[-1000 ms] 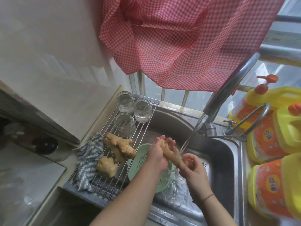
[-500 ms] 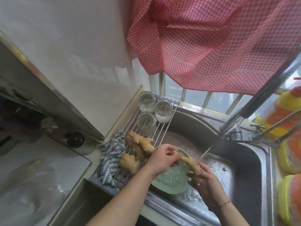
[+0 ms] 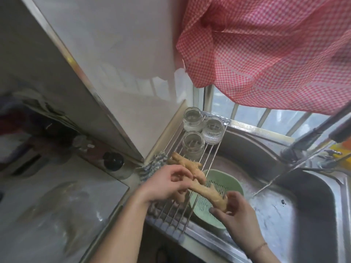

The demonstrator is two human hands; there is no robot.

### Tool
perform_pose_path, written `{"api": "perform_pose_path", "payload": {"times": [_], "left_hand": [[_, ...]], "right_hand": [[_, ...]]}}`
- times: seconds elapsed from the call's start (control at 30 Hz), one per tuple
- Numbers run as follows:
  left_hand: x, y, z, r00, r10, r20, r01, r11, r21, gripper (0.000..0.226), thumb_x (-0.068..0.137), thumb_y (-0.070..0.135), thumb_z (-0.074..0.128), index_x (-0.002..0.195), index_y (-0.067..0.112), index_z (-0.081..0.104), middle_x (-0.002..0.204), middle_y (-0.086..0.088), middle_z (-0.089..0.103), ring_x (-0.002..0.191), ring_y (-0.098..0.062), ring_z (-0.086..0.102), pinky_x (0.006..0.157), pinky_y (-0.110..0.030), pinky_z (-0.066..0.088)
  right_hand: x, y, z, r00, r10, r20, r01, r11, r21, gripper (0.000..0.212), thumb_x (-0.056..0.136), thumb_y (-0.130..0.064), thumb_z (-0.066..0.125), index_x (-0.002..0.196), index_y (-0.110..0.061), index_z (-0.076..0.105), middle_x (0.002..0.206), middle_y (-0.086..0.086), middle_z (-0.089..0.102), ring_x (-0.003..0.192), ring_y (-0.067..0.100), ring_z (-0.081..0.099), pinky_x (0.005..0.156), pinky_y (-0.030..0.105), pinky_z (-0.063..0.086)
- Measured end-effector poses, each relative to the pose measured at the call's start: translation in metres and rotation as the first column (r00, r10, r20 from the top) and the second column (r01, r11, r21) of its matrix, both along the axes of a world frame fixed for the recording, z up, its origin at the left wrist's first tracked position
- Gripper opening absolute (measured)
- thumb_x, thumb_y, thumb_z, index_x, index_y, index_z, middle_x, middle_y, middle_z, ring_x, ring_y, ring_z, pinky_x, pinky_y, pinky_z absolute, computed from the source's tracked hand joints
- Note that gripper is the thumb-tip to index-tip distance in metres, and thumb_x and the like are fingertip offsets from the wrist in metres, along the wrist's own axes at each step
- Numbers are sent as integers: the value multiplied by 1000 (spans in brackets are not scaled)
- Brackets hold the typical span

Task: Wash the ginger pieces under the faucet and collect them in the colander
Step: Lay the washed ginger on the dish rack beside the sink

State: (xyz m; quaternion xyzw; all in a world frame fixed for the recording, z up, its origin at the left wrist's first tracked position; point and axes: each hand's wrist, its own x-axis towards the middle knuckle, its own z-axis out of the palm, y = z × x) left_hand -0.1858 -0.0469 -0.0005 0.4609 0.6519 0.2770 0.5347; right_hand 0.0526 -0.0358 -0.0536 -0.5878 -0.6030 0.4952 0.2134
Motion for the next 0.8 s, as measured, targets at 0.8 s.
{"api": "perform_pose_path", "payload": {"times": [0.8], "left_hand": [[-59, -54, -32, 871, 239, -428, 74, 799, 597, 22, 91, 15, 62, 111, 16, 70, 106, 0, 71, 91, -10, 66, 82, -26, 56]], "right_hand": [[-94, -47, -16, 983, -179, -31, 169, 841, 514, 12, 81, -18, 71, 89, -20, 62, 78, -4, 61, 70, 10, 57, 61, 26, 48]]}}
